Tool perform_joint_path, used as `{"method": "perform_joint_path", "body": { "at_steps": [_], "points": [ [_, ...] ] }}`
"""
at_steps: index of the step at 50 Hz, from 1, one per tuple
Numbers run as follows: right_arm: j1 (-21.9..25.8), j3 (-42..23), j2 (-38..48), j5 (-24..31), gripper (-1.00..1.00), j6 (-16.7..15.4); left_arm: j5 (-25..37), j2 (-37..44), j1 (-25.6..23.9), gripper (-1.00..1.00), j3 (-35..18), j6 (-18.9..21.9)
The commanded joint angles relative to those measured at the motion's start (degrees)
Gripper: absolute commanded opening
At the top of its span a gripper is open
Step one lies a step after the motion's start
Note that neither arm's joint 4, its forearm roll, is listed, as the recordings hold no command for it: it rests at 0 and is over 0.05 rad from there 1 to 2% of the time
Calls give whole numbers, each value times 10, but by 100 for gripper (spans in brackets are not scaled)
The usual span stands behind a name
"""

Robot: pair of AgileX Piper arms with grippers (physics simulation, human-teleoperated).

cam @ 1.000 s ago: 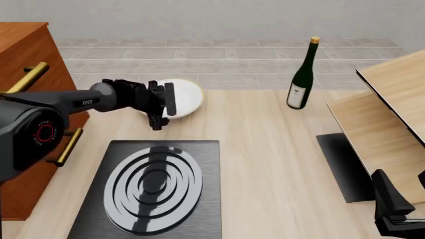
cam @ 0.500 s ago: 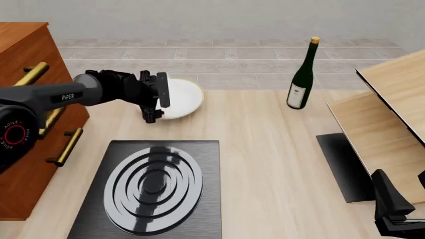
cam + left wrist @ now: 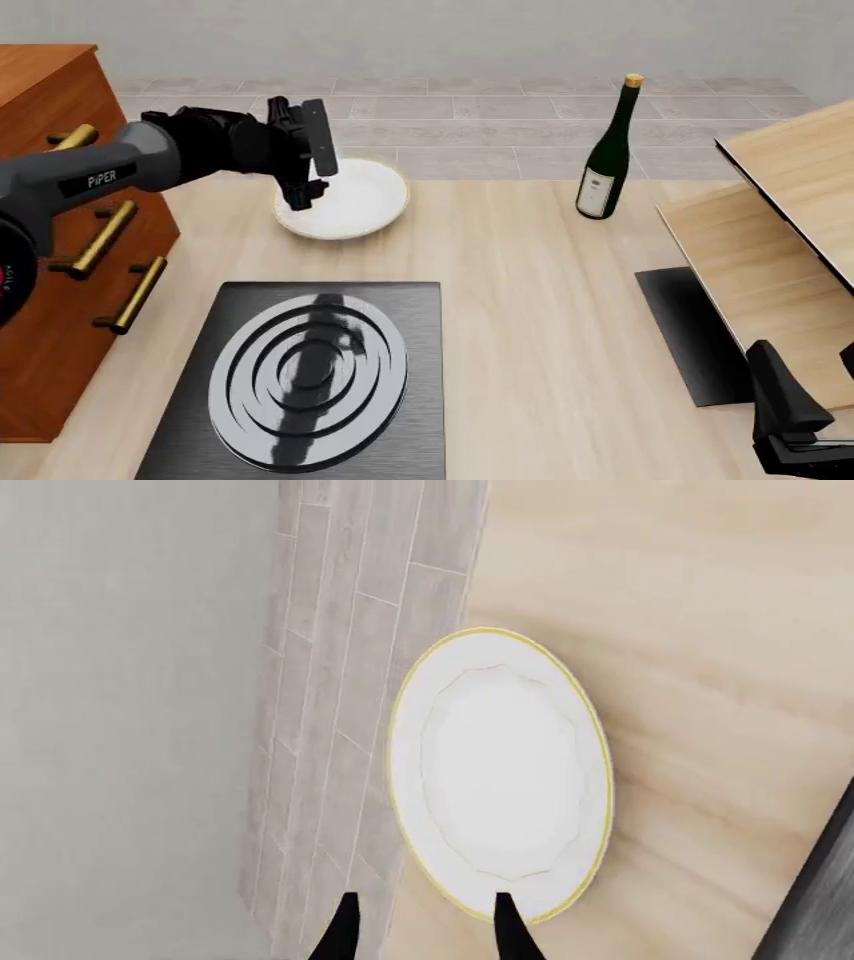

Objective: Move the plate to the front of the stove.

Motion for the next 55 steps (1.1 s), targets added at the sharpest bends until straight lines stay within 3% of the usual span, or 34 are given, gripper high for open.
{"method": "perform_joint_path", "body": {
  "at_steps": [1,16,30,38,55],
  "points": [
    [0,0,-1,0,100,0,-20,-17,0,100,-4,-13],
    [0,0,0,0,100,0,-48,-26,-3,100,-4,-27],
    [0,0,0,0,100,0,-100,-55,-15,100,37,-24],
    [0,0,0,0,100,0,-100,-79,-19,100,39,-32],
    [0,0,0,0,100,-1,-135,-57,-11,100,50,-34]
  ]
}}
